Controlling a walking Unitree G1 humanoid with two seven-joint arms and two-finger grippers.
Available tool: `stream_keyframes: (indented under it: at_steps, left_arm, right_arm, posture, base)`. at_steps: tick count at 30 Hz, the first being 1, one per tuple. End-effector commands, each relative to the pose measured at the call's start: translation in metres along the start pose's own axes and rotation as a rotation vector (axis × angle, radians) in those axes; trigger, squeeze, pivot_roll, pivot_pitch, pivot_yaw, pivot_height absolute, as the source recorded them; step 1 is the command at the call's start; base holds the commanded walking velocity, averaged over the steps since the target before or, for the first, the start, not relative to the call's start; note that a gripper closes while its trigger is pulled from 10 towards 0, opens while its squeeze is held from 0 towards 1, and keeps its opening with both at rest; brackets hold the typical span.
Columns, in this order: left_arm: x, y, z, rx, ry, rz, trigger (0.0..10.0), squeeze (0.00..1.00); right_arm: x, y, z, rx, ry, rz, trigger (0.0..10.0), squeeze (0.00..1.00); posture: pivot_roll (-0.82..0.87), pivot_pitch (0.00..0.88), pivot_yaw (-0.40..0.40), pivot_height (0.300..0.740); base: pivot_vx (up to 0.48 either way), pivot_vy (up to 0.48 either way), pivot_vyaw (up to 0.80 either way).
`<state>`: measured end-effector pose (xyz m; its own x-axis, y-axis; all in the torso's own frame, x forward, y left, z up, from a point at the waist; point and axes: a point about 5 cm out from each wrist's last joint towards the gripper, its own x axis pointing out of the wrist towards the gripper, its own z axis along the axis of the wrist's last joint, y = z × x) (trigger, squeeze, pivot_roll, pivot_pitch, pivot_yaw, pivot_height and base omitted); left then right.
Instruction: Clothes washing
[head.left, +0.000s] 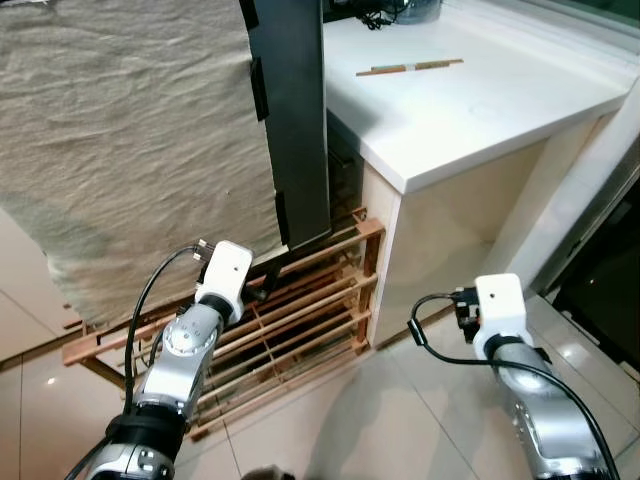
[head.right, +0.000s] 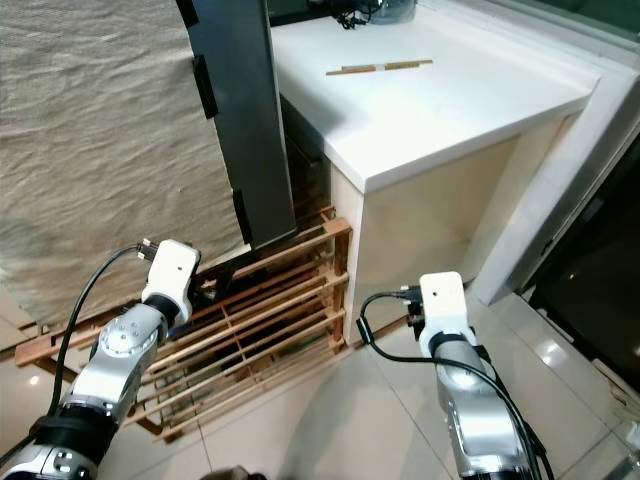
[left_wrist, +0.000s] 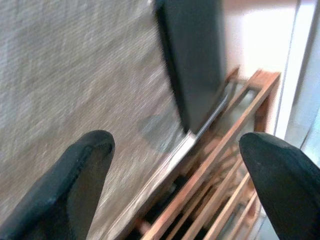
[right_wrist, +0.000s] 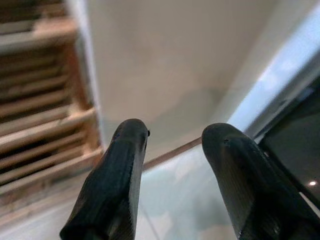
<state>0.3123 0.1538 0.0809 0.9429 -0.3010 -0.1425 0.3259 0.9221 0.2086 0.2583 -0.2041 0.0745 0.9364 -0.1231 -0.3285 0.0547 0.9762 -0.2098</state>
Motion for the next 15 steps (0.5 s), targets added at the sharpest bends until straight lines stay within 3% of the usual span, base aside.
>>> stream_keyframes:
  at_steps: [1,2,3,4,5,6,7,10,15]
  left_arm:
    - [0.005,-0.002,0.012,-0.024,-0.008,-0.029,10.0,1.00]
    - [0.007,-0.002,0.014,-0.035,-0.001,-0.033,10.0,0.69]
    - [0.008,-0.003,0.019,-0.040,-0.019,-0.034,10.0,0.00]
    - [0.008,-0.003,0.023,-0.044,-0.033,-0.033,10.0,0.00]
    - [0.008,-0.001,0.028,-0.058,-0.063,-0.013,10.0,0.00]
    - [0.008,-0.001,0.028,-0.058,-0.063,-0.013,10.0,0.00]
    - [0.006,0.002,0.029,-0.055,-0.061,0.009,10.0,0.00]
    - [0.002,0.003,0.028,-0.078,-0.028,-0.030,10.0,0.00]
    - [-0.003,0.005,0.036,-0.038,-0.014,-0.076,10.0,0.00]
  right_arm:
    - [-0.003,-0.007,0.011,0.026,-0.030,-0.044,10.0,1.00]
    - [-0.003,-0.006,0.011,0.058,-0.029,-0.051,10.0,1.00]
    - [-0.004,-0.005,0.012,0.076,-0.026,-0.047,10.0,1.00]
    - [-0.004,-0.004,0.012,0.087,-0.024,-0.042,10.0,1.00]
    - [-0.005,-0.002,0.012,0.097,-0.028,-0.053,10.0,0.63]
    - [-0.005,-0.002,0.012,0.097,-0.028,-0.053,10.0,0.63]
    - [-0.007,0.000,0.011,0.099,-0.015,-0.087,10.0,0.00]
    - [-0.010,0.005,0.007,0.146,0.007,-0.060,10.0,0.00]
    - [-0.014,0.013,0.001,0.255,0.033,-0.061,10.0,0.00]
  posture:
    - [-0.08,0.000,0.107,0.740]
    - [-0.08,0.000,0.115,0.740]
    - [-0.08,0.000,0.121,0.740]
    - [-0.08,0.000,0.123,0.740]
    - [-0.07,0.000,0.132,0.740]
    - [-0.07,0.000,0.132,0.740]
    - [-0.07,0.000,0.140,0.740]
    - [-0.05,0.000,0.154,0.740]
    - [-0.03,0.000,0.184,0.740]
  base:
    - [0.000,0.000,0.00]
    - [0.000,0.000,0.00]
    - [0.000,0.000,0.00]
    - [0.000,0.000,0.00]
    - [0.000,0.000,0.00]
    - [0.000,0.000,0.00]
    - [0.000,0.000,0.00]
    - [0.000,0.000,0.00]
    - [0.000,0.000,0.00]
